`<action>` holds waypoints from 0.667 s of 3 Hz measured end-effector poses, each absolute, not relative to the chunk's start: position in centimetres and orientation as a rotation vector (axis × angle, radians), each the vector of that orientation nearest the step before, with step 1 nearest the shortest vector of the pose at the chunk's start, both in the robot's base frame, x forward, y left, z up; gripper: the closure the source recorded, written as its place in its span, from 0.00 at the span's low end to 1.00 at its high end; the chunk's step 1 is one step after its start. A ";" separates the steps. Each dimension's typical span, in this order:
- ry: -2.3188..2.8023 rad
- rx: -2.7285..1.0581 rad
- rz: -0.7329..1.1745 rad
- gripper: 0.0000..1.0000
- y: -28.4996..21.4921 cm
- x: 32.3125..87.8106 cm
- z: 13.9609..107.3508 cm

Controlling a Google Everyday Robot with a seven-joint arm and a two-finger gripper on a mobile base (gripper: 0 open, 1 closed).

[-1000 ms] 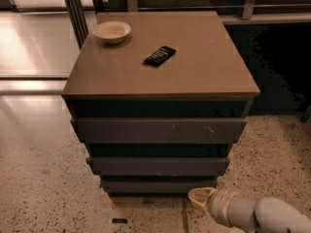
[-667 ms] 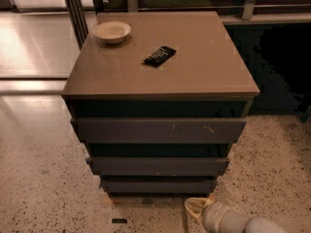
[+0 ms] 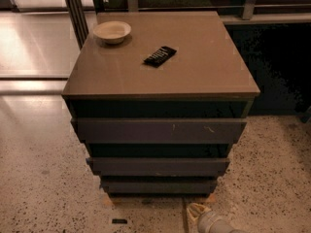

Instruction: Open bottom drawer

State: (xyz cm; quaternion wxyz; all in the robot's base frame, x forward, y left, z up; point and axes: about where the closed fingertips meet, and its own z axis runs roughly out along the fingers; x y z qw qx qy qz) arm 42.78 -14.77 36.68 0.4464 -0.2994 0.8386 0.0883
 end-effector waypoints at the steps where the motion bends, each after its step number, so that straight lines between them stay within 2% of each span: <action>1: 2.102 -0.652 0.126 1.00 -16.9 44.2 35.3; 2: 2.099 -0.673 0.152 1.00 -16.7 44.1 35.0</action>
Offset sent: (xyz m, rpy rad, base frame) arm 0.0134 -0.0162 -0.0251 0.0047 0.0098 -0.0450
